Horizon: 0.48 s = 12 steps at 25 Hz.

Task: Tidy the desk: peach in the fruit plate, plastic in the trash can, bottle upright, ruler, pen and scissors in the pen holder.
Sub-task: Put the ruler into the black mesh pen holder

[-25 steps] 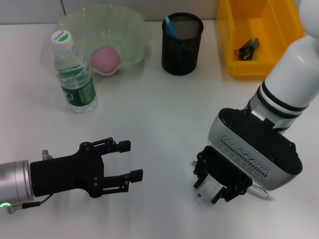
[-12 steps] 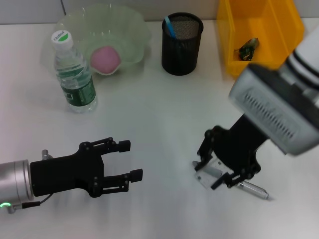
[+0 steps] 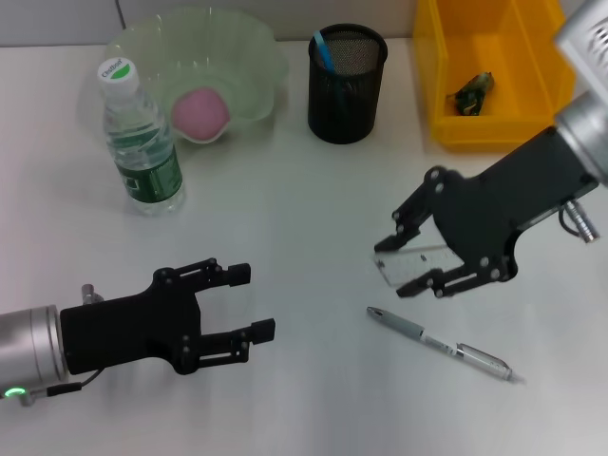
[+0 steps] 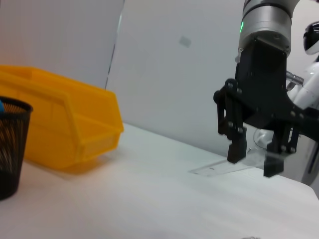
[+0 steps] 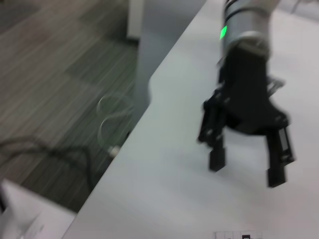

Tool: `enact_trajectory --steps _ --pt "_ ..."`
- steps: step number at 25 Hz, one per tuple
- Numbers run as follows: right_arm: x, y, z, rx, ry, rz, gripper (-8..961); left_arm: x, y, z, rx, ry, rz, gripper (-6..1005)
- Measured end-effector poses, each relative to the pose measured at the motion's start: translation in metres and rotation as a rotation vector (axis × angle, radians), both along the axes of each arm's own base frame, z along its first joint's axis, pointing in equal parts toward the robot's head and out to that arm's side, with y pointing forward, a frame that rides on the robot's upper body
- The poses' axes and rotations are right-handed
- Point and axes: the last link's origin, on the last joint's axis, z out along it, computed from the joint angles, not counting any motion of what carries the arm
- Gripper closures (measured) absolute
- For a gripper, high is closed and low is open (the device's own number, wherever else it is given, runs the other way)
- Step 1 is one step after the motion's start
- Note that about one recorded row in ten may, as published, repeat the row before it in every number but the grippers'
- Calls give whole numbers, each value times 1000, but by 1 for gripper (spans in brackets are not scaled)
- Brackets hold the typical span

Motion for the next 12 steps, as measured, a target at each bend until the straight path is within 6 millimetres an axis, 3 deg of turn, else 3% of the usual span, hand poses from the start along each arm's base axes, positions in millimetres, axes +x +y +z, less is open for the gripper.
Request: enact_trajectory --steps 12 --pt "31 10 25 115 400 -292 556 2 -3 -9 95 -28 -41 203"
